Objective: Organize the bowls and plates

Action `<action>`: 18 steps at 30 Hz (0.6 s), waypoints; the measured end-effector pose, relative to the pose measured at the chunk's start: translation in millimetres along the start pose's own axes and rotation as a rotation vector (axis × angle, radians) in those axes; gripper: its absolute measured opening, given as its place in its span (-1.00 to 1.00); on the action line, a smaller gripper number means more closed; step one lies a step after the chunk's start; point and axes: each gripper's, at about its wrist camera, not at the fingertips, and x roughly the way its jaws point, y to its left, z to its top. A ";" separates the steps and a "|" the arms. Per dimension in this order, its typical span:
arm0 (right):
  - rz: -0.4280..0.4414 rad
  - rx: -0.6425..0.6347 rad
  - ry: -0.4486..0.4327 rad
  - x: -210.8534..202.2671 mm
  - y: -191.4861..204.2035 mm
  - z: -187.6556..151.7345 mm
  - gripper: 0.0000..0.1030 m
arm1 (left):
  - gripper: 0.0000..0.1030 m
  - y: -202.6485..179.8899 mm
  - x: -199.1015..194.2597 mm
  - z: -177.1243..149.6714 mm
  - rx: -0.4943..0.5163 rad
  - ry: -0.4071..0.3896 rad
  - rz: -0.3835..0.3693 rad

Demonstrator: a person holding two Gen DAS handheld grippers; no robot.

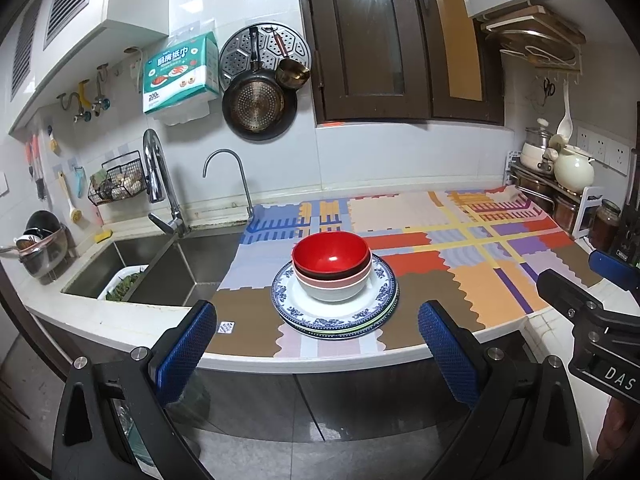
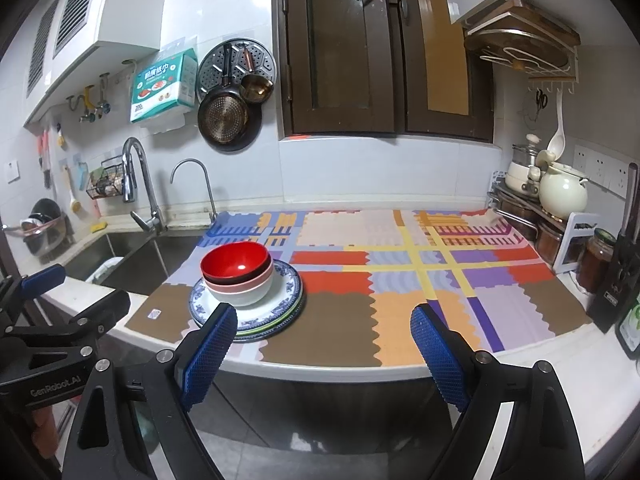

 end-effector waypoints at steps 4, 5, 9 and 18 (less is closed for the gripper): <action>0.001 0.001 -0.002 -2.7 -1.2 -1.1 0.74 | 1.00 -0.4 -1.5 0.2 -0.001 -0.002 -0.002; 0.002 0.001 -0.002 -3.3 -1.4 -1.0 0.74 | 1.00 -0.5 -0.8 0.4 -0.001 0.000 0.000; 0.000 -0.001 -0.002 -4.5 -0.9 -2.1 0.74 | 1.00 -0.5 -4.6 -0.7 -0.003 -0.001 0.003; 0.008 -0.014 -0.005 -12.0 3.4 -5.0 0.74 | 1.00 4.5 -14.4 -5.4 -0.012 -0.003 0.013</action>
